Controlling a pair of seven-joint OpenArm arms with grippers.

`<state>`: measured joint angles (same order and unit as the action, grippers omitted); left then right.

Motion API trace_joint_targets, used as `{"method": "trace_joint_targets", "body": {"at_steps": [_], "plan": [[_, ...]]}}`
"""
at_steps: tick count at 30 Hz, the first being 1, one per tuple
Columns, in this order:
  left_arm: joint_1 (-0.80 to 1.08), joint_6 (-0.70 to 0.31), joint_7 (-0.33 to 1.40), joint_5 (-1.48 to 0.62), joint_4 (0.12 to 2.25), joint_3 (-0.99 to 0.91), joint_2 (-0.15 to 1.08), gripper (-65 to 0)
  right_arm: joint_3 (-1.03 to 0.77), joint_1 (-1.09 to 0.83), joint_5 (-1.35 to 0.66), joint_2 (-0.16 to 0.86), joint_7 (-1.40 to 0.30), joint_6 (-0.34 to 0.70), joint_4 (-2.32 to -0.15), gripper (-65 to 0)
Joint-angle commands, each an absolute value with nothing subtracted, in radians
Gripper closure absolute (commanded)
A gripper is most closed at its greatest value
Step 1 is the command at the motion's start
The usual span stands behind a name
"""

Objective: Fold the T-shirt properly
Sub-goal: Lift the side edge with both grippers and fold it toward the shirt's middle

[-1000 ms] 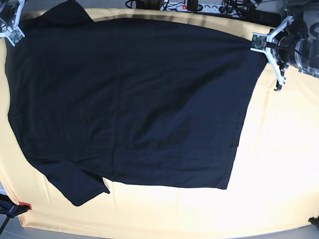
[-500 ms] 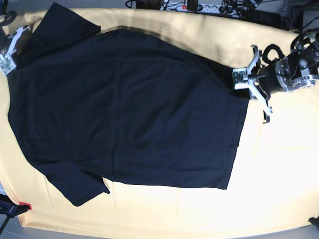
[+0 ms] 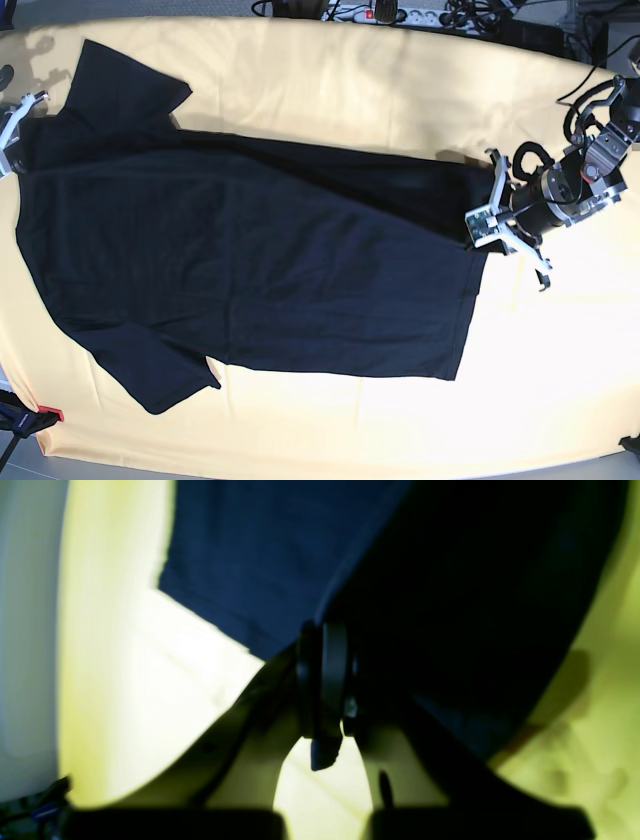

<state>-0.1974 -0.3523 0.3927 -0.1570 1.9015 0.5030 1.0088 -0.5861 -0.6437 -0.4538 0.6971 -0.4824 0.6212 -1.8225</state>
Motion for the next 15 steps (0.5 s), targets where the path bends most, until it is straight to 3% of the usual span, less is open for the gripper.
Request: {"method": "trace_joint_targets", "body": {"at_steps": [1,6,15], "plan": [[-0.22,-0.342,0.38,-0.158,1.91,0.49,1.027,0.0,-0.588,-0.634,-0.465,0.717,-0.463,0.608,-1.829,0.0],[-0.225,-0.344,0.381,-0.174,1.909,0.49,1.027,0.0,-0.487,-0.592,-0.423,0.717,-0.463,0.582,-1.829,0.0],[-0.225,-0.342,0.381,-0.165,1.901,0.49,1.017,0.0,-0.344,-0.495,-0.234,0.715,-0.466,0.353,-1.829,0.0]]}}
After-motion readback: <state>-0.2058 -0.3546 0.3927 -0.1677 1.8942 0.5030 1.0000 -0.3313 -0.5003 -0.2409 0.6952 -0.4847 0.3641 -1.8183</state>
